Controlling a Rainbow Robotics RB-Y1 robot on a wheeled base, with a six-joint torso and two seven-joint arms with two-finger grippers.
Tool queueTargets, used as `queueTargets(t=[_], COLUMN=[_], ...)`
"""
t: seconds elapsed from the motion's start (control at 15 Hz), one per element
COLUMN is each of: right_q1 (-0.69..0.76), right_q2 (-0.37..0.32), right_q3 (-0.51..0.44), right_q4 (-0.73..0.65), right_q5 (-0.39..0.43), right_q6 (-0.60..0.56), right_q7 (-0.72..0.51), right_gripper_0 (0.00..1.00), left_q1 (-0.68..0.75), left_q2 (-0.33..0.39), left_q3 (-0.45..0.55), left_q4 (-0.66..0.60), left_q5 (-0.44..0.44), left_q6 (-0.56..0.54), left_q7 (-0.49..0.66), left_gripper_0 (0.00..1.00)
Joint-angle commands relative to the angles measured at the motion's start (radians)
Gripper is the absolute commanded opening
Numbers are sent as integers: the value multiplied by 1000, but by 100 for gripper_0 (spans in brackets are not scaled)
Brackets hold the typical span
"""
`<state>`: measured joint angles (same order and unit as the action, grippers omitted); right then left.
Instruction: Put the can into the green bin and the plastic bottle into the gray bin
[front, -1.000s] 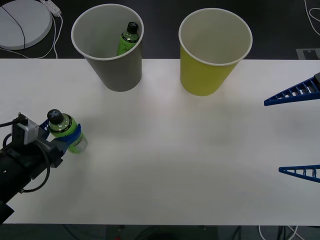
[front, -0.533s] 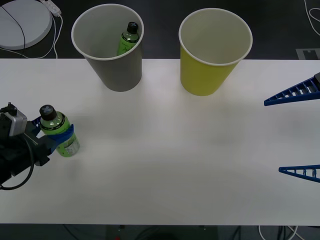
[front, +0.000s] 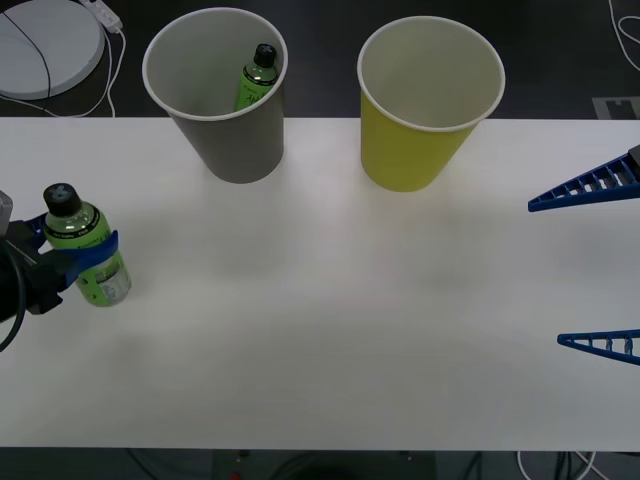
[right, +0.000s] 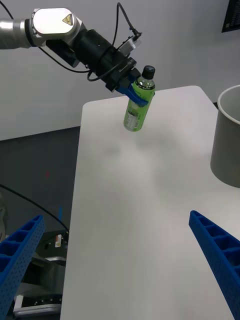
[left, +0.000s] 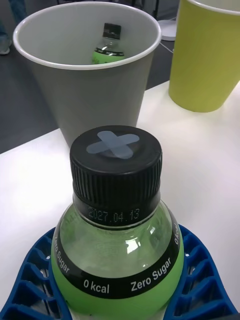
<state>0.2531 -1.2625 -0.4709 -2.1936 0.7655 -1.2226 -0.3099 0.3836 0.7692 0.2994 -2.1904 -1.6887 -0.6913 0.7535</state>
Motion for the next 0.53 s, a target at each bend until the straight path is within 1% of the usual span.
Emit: queueTargets(t=[0.07, 0.2, 0.4, 0.53], right_q1=[0, 0, 0, 0], right_q2=[0, 0, 0, 0], right_q3=[0, 0, 0, 0], right_q4=[0, 0, 0, 0], right_q5=[0, 0, 0, 0], right_q6=[0, 0, 0, 0], right_q7=[0, 0, 0, 0], right_gripper_0=[100, 100, 100, 100], left_q1=[-32, -57, -111, -140], left_q2=[5, 7, 12, 12], left_q3=[18, 53, 104, 127], left_q4=[-23, -37, -37, -38], left_q5=[-80, -94, -106, -120], left_q6=[-47, -113, -220, -271], left_q7=[104, 149, 173, 191], left_gripper_0=[0, 0, 0, 0])
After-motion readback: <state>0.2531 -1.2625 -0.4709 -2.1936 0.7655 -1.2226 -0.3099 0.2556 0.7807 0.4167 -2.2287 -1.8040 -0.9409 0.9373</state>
